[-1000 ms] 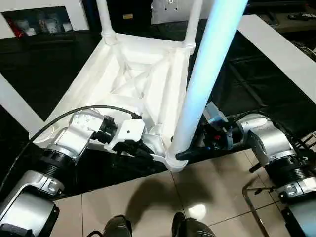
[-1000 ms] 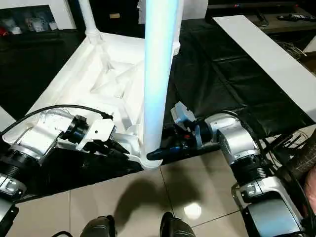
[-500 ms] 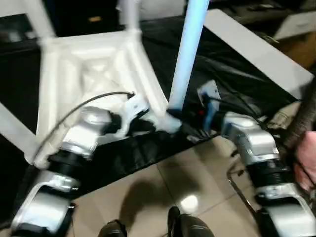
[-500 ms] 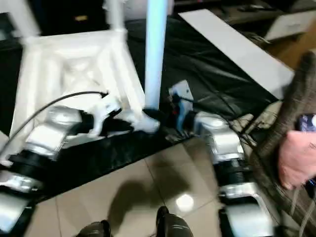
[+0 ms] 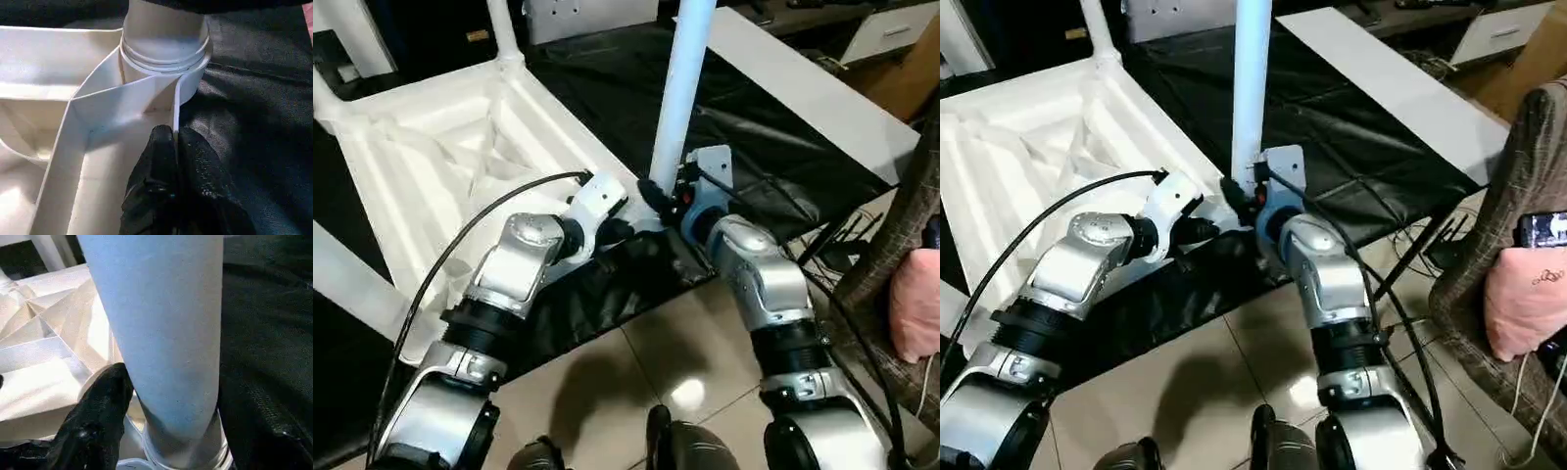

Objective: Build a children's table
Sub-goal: Rotate leg to tighten

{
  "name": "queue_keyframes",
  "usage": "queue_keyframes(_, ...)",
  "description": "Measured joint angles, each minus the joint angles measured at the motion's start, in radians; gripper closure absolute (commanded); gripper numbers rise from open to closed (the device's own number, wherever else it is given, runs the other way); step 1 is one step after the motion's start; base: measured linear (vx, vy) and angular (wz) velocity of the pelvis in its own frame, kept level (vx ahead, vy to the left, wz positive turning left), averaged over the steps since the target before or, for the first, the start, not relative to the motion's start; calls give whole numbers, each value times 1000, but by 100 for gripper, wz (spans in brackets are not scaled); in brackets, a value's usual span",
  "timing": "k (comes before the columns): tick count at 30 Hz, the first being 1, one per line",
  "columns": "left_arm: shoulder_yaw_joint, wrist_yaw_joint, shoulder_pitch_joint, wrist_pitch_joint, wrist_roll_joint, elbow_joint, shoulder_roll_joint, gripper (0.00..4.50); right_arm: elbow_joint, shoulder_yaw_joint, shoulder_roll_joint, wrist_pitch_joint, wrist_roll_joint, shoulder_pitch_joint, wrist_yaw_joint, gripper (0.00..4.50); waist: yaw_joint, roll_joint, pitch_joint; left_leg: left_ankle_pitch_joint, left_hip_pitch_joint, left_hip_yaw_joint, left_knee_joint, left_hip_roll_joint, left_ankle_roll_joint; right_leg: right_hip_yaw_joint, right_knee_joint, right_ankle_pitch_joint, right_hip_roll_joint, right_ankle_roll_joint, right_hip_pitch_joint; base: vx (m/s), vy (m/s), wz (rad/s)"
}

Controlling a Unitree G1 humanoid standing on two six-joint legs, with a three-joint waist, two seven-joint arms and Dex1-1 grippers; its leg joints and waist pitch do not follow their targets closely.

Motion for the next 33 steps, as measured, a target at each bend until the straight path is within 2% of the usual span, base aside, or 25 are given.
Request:
queue_keyframes(3, -10, -33, 8, -21, -10, -11, 27, 450, -23, 9, -41, -22, 33, 29, 84, 117, 9, 0, 0, -3, 0, 1, 0, -3, -3, 7, 13, 4, 0, -2, -6, 0, 0, 0)
queue_keyframes(5, -19, -77, 18, -56, -22, -19, 58, 450, -53, 26, -89, -27, 51, 53, 165, 98, 19, -1, 0, -3, -2, 2, 1, -3, -3, 10, 25, 9, 0, -6, -16, 0, 0, 0)
queue_keyframes(7, -23, -118, 31, -88, -36, -28, 83, 450, -66, 32, -118, -29, 71, 73, 236, 90, 30, -1, 0, -5, 0, 3, -1, -2, -3, 11, 33, 10, 3, -7, -18, 18, -27, 2)
queue_keyframes(9, -30, -179, 44, -148, -47, -30, 128, 450, -69, 43, -173, -45, 80, 81, 325, 75, 35, 0, -1, -5, -3, 2, -3, 1, -2, 11, 35, 8, 7, -10, -23, 35, -54, 2)
queue_keyframes(10, -30, -215, 50, -177, -55, -30, 149, 450, -71, 47, -205, -53, 84, 90, 376, 57, 42, 0, -1, -5, -5, 2, -2, 3, -3, 11, 39, 6, 8, -12, -26, 0, 0, 0)
queue_keyframes(11, -31, -248, 55, -202, -60, -30, 169, 450, -69, 60, -238, -69, 84, 94, 421, 57, 48, 0, -1, -5, -8, 2, -1, 5, -3, 11, 41, 5, 9, -13, -29, 0, 0, 0)
queue_keyframes(13, -34, -314, 72, -252, -75, -29, 212, 450, -63, 71, -290, -96, 84, 99, 496, 44, 57, 0, -1, -5, -8, 2, 0, 7, -3, 11, 41, 6, 12, -16, -30, 0, 0, 0)
queue_keyframes(15, -40, -366, 82, -293, -84, -25, 244, 450, -62, 77, -323, -118, 89, 102, 556, 44, 63, 0, -1, -5, -8, 3, 2, 9, -3, 11, 41, 6, 13, -17, -30, 0, 0, 0)
queue_keyframes(20, -73, -527, 93, -402, -115, -5, 302, 450, -57, 126, -400, -165, 132, 103, 804, 44, 92, 0, -1, -5, -7, 3, 7, 9, -3, 15, 41, 7, 15, -17, -29, 0, 0, 0)
queue_keyframes(24, -99, -613, 95, -456, -127, -1, 324, 450, -37, 152, -428, -182, 154, 99, 934, 44, 108, -1, -1, -5, -6, 3, 10, 8, -3, 19, 42, 7, 15, -17, -29, 0, 0, 0)
queue_keyframes(26, -112, -653, 92, -482, -131, 7, 331, 450, -10, 173, -437, -200, 155, 82, 991, 44, 112, -1, -1, -5, -7, 3, 11, 8, -3, 20, 43, 7, 15, -17, -29, 0, 0, 0)
queue_keyframes(33, -150, -709, 53, -556, -123, 59, 327, 450, 68, 236, -446, -226, 151, 24, 1141, 103, 115, -3, -2, -5, -7, 3, 13, 9, -3, 20, 44, 7, 15, -17, -28, 0, 0, 0)
